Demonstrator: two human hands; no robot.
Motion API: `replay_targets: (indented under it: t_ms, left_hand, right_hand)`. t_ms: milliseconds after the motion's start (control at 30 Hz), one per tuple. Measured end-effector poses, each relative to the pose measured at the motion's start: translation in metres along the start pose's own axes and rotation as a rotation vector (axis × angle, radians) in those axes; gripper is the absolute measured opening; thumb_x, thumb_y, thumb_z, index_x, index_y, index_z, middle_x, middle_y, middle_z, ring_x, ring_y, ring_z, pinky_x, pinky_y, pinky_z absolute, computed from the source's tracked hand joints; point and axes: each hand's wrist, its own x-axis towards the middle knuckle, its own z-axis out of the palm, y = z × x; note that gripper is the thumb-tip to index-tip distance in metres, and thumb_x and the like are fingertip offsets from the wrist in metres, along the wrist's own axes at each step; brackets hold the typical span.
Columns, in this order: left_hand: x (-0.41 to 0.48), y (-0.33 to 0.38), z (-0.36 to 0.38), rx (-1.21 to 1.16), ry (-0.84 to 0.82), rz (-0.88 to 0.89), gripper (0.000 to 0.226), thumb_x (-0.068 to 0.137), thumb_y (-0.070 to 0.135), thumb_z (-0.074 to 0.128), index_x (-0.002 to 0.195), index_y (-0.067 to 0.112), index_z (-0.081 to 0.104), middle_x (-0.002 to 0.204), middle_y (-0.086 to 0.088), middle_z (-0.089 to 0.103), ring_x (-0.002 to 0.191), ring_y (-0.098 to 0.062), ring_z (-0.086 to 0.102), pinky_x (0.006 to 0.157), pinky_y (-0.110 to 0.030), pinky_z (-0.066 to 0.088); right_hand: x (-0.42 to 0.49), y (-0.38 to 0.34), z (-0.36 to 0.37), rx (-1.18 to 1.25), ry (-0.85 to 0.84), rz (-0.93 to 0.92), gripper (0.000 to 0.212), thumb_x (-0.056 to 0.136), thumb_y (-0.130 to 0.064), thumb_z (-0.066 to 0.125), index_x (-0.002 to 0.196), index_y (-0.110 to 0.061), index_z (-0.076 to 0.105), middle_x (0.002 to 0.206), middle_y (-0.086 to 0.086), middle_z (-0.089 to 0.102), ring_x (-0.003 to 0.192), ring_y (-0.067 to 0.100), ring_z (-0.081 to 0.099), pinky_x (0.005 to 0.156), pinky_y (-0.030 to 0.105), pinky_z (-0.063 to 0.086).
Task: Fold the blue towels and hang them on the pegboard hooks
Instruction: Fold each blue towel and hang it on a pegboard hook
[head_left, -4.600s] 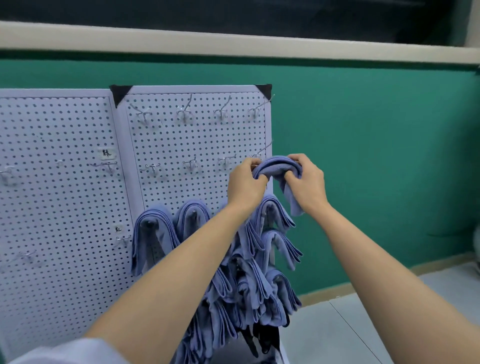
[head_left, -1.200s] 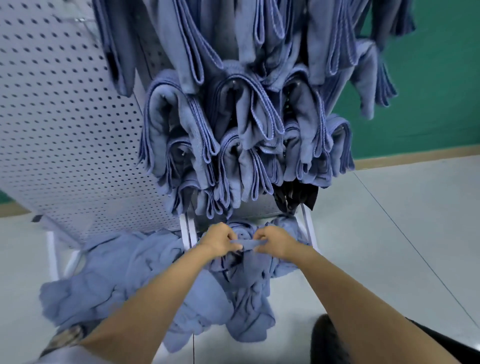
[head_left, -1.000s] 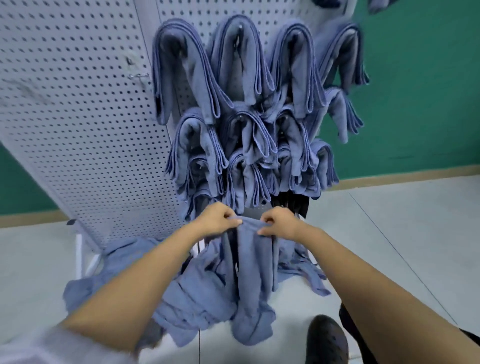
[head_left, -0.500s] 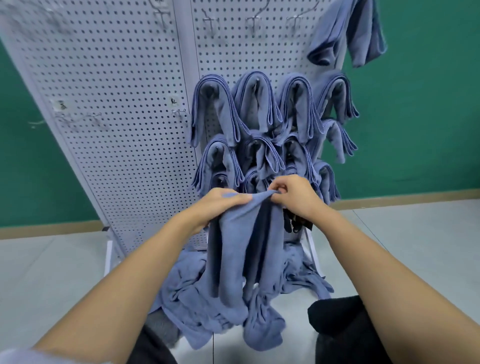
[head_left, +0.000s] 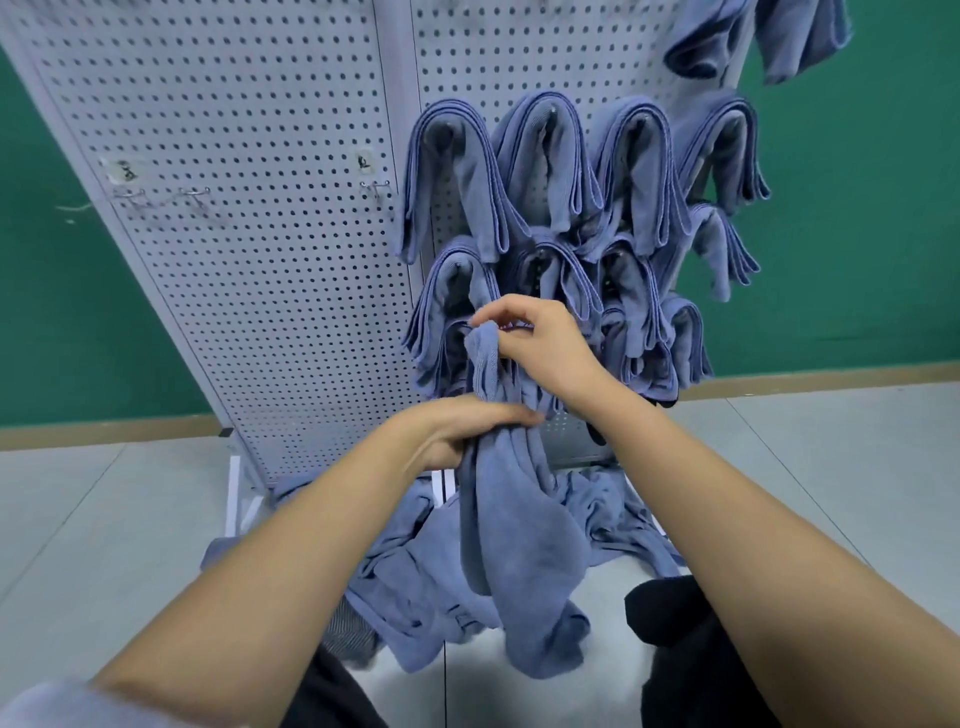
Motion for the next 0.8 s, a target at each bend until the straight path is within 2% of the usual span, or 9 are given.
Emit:
replay_targets:
  t_ms: [100,200,267,367,500,600,667,700,800]
  left_hand:
    - [-0.002,0.005,-0.003,-0.194,0.096,0.125,0.022,0.085,0.019,0.065,0.101,0.004,0.065,0.099,-0.016,0.066,0.091,-0.025,0.062,0.096,-0.036,0.046]
    - [-0.007,0.010,-0.012,-0.445,0.147,0.271,0.029,0.088,0.025,0.060,0.102,0.001,0.068,0.102,-0.017,0.065,0.098,-0.023,0.061,0.103,-0.034,0.042]
    - [-0.014,0.015,-0.015,-0.568,0.145,0.324,0.029,0.094,0.026,0.054,0.096,0.001,0.069,0.096,-0.014,0.066,0.099,-0.021,0.062,0.104,-0.032,0.044]
    - [-0.029,0.027,-0.015,-0.677,0.160,0.408,0.026,0.094,0.026,0.056,0.088,0.003,0.065,0.081,-0.009,0.067,0.078,-0.014,0.068,0.081,-0.023,0.056]
    - [-0.038,0.038,-0.014,-0.818,0.157,0.494,0.021,0.093,0.027,0.057,0.088,0.007,0.062,0.079,-0.005,0.064,0.074,-0.011,0.066,0.080,-0.023,0.054]
    - [-0.039,0.043,-0.013,-0.869,0.142,0.529,0.023,0.093,0.027,0.057,0.084,0.007,0.064,0.074,-0.006,0.068,0.069,-0.013,0.069,0.065,-0.025,0.058]
    - [-0.038,0.043,-0.012,-0.865,0.144,0.533,0.024,0.093,0.027,0.057,0.083,0.006,0.065,0.076,-0.007,0.070,0.071,-0.014,0.070,0.065,-0.026,0.058]
    - [-0.038,0.043,-0.013,-0.859,0.147,0.531,0.024,0.092,0.027,0.058,0.084,0.006,0.065,0.078,-0.008,0.070,0.074,-0.015,0.070,0.067,-0.027,0.058]
    - [-0.035,0.040,-0.017,-0.826,0.149,0.513,0.025,0.091,0.030,0.060,0.090,0.006,0.067,0.089,-0.011,0.071,0.084,-0.019,0.070,0.077,-0.032,0.057]
  right_hand:
    - [0.000,0.002,-0.004,0.094,-0.001,0.063,0.028,0.087,0.003,0.060,0.111,-0.010,0.065,0.094,0.005,0.068,0.085,0.013,0.063,0.082,0.025,0.054]
    - [-0.004,0.013,-0.017,0.144,0.066,0.186,0.020,0.088,-0.003,0.063,0.107,-0.011,0.064,0.089,0.007,0.067,0.081,0.017,0.062,0.080,0.031,0.054]
    - [-0.010,0.022,-0.025,0.149,0.084,0.290,0.014,0.091,-0.007,0.062,0.105,-0.007,0.063,0.090,0.009,0.065,0.079,0.018,0.061,0.077,0.032,0.055]
    - [-0.020,0.031,-0.032,0.149,0.029,0.426,0.018,0.093,-0.015,0.060,0.108,-0.006,0.062,0.093,0.009,0.063,0.080,0.016,0.059,0.075,0.030,0.055]
    - [-0.031,0.039,-0.029,0.172,-0.116,0.537,0.025,0.096,-0.031,0.056,0.104,-0.009,0.064,0.096,0.008,0.063,0.079,0.014,0.057,0.076,0.027,0.051]
    - [-0.034,0.037,-0.024,0.300,-0.262,0.653,0.044,0.094,-0.049,0.049,0.101,-0.011,0.070,0.088,-0.001,0.071,0.078,0.011,0.064,0.080,0.028,0.052]
    - [-0.034,0.033,-0.023,0.461,-0.322,0.696,0.042,0.095,-0.048,0.048,0.093,-0.011,0.069,0.074,-0.004,0.069,0.065,0.007,0.064,0.072,0.028,0.051]
    - [-0.033,0.033,-0.024,0.519,-0.335,0.693,0.037,0.095,-0.043,0.050,0.093,-0.012,0.069,0.073,-0.003,0.068,0.063,0.007,0.063,0.068,0.027,0.051]
    - [-0.028,0.033,-0.029,0.618,-0.282,0.649,0.024,0.089,-0.027,0.063,0.102,-0.007,0.067,0.092,0.005,0.068,0.083,0.017,0.063,0.081,0.034,0.053]
